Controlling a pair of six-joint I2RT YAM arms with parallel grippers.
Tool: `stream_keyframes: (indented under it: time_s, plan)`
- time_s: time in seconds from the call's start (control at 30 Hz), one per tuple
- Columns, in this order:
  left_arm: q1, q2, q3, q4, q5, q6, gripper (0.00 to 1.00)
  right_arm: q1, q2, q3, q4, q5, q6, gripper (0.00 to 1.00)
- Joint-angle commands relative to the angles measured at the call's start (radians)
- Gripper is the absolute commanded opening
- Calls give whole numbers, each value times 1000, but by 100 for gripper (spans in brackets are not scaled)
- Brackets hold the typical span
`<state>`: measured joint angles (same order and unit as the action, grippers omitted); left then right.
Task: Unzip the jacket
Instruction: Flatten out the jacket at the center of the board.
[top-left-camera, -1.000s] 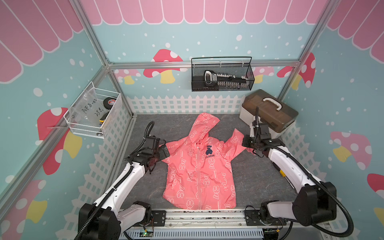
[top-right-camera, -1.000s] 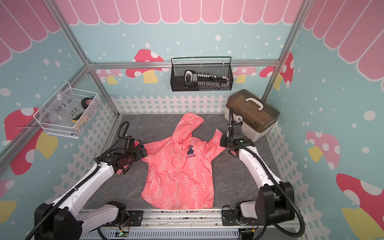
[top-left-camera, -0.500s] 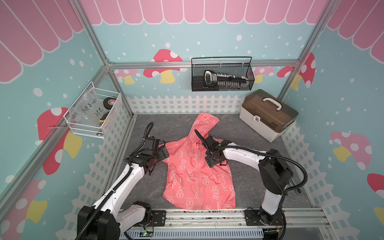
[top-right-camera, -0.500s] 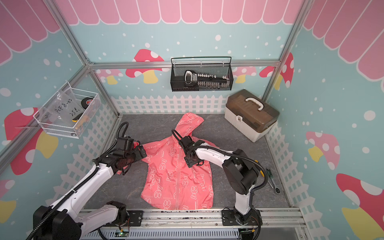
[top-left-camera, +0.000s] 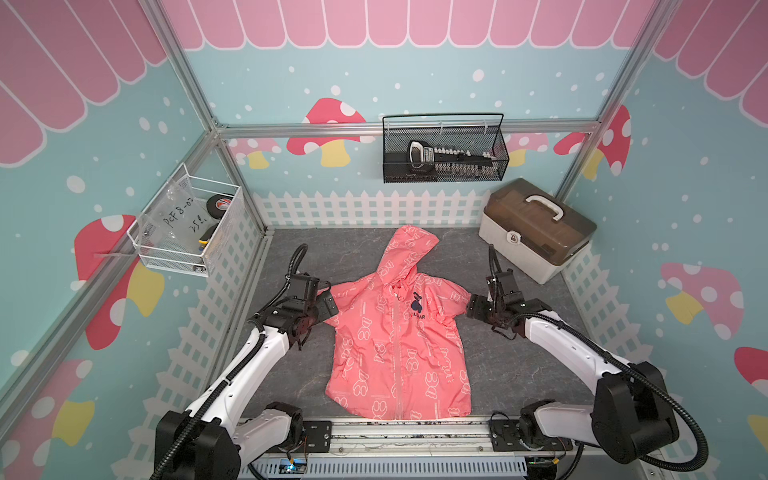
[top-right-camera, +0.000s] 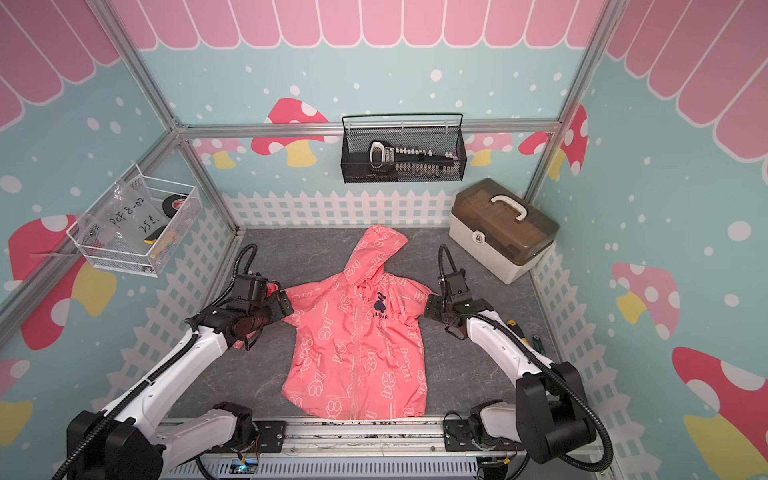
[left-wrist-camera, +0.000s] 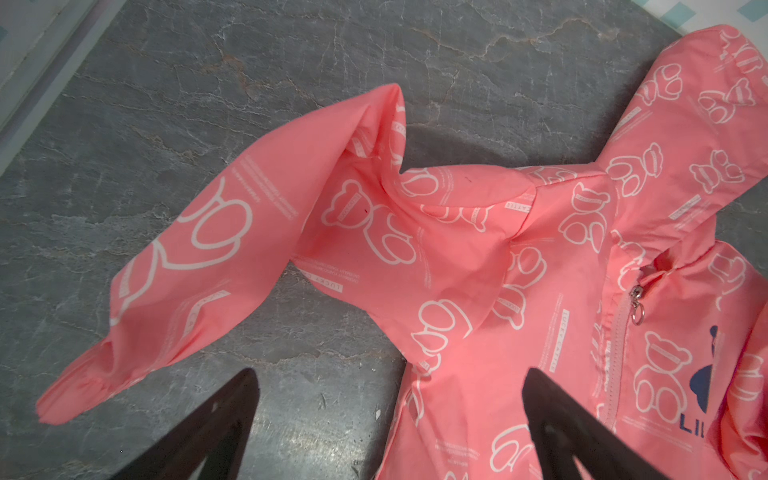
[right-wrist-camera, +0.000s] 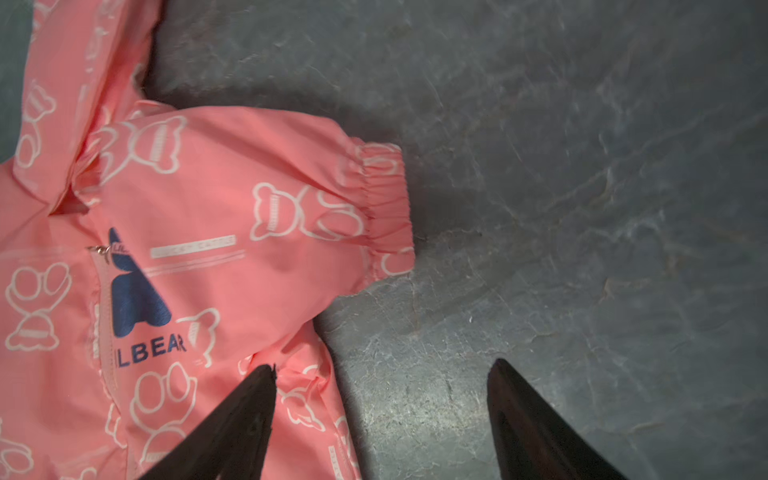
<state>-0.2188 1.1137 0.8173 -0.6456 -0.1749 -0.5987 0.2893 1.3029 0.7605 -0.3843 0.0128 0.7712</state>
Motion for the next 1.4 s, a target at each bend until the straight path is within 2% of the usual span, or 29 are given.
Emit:
stream_keyframes:
  time_s: [0.0, 0.2, 0.33, 0.5, 0.67, 0.83, 1.0, 1.1, 1.37]
  plan:
    - [-7, -6, -14, 7, 13, -10, 99, -18, 3, -47, 188, -89, 170, 85]
    - [-8, -8, -24, 16, 21, -13, 99, -71, 88, -175, 462, -140, 396, 84]
    - [-8, 0, -24, 23, 29, -9, 99, -80, 206, -239, 713, -178, 572, 75]
    - [-11, 7, -27, 26, 29, -10, 99, -81, 353, -236, 838, -179, 687, 71]
    - [-13, 8, -30, 31, 20, -10, 99, -78, 438, -239, 883, -158, 717, 61]
    - [-13, 21, -33, 34, 20, -10, 99, -79, 483, -230, 886, -141, 672, 25]
    - [-14, 22, -32, 33, 19, -9, 99, -80, 473, -216, 861, -120, 600, 5]
    - [-14, 15, -32, 32, 19, -7, 99, -80, 395, -162, 709, -76, 472, 0]
    - [-16, 14, -30, 29, 20, -10, 99, -160, 120, -44, 292, 137, 115, 0]
